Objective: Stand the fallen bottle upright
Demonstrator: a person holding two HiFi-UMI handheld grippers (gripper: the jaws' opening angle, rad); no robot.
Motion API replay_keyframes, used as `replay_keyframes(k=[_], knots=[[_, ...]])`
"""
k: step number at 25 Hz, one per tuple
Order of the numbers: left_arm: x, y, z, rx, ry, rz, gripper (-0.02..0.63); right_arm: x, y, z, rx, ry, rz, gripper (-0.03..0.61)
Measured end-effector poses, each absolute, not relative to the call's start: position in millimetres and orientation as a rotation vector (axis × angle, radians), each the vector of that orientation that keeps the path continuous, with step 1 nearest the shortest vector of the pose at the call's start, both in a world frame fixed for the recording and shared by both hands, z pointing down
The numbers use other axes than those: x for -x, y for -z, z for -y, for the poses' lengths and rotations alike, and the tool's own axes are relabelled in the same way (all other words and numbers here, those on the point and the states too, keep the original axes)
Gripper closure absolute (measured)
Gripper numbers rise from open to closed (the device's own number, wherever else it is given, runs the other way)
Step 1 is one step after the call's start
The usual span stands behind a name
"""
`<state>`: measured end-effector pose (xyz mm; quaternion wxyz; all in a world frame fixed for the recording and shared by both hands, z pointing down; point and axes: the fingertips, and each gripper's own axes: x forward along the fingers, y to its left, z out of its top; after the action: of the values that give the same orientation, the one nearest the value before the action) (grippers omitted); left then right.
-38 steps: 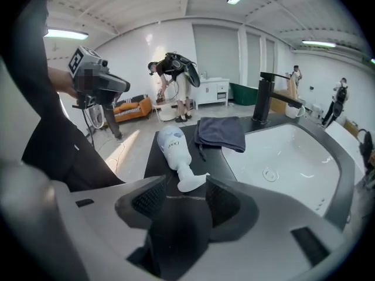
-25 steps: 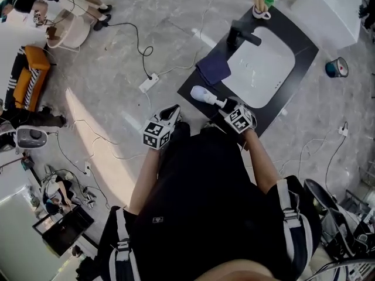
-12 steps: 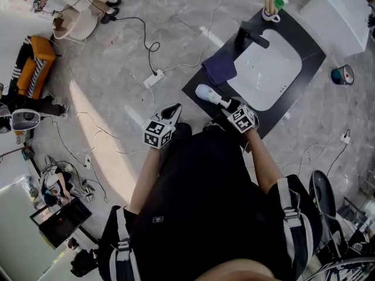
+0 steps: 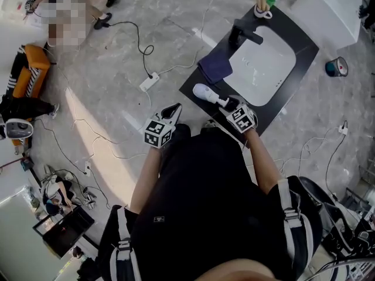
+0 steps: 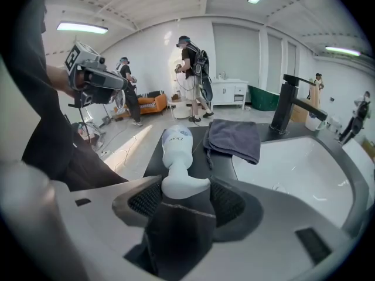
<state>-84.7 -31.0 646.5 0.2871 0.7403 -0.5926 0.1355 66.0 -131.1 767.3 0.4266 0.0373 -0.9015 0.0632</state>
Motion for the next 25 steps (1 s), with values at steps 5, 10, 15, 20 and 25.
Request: replay_keyframes(k=[5,10,15,20,25], knots=[[82.1,-647.0,28.3,-2.009,-0.353,1.554,0.592,-65.7,-750.9,127.0,-0.121,-0.114,2.276,0.27],[81.8,-649.3,25.7,-2.038,-0.344,1.521,0.592,-63.3,-736.4,123.8,-0.175,-0.089,2.301,0.272],[89.9,-648.4,32.6,-2.078,-0.334,1.499,0.592,-44.5,-712.2,123.2,-0.216,-0.065,2.336,0.278],[95.2,-643.4,38.7,-2.119,-0.313,1.471,0.592,-32.9,-697.7,120.2,-0.222,-0.012,2.334,0.279],[112.3,-640.7,34.3,-2.14,-0.316,1.443,0.592,-20.8,-682.3,119.1,-0.275,-0.054,2.361,0.279]])
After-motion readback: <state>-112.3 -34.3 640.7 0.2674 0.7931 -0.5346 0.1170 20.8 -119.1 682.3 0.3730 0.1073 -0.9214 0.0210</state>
